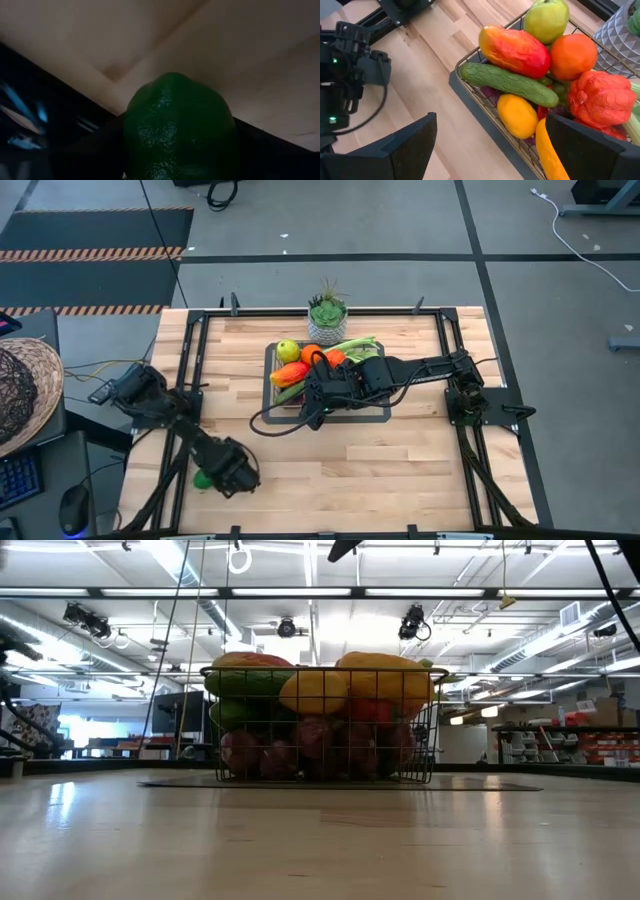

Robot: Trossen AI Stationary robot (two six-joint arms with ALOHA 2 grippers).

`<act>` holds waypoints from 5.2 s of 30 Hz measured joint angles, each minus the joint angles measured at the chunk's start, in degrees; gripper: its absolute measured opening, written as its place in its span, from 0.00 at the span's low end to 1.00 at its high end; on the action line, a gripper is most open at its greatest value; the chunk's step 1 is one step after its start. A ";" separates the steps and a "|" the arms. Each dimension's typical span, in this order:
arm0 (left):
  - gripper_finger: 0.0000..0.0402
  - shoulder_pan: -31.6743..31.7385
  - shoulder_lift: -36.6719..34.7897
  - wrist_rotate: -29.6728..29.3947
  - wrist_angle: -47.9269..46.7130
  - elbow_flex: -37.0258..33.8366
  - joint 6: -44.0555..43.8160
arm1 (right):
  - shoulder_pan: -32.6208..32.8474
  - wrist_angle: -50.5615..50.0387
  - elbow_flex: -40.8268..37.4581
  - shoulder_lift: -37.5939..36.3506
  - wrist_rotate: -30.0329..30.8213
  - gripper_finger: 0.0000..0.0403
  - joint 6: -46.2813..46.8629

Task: Build produce basket
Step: Put the green lemon into the wire basket, then return to Home Position

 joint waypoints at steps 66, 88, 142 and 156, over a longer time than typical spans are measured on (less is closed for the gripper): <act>0.98 45.85 -2.87 -40.28 10.37 35.82 70.70 | -4.20 -14.10 0.01 -14.38 8.00 0.93 22.04; 0.95 45.26 -9.83 -38.34 -0.78 35.72 53.68 | -5.07 -14.08 0.01 -14.34 5.29 0.93 9.90; 0.12 34.10 -57.88 -33.83 48.88 3.37 59.50 | -14.92 30.79 -16.26 -26.42 -25.76 0.37 -29.91; 0.01 31.91 -62.15 -33.74 49.63 -3.70 60.18 | -16.11 51.90 -46.36 -45.21 -26.71 0.07 -23.47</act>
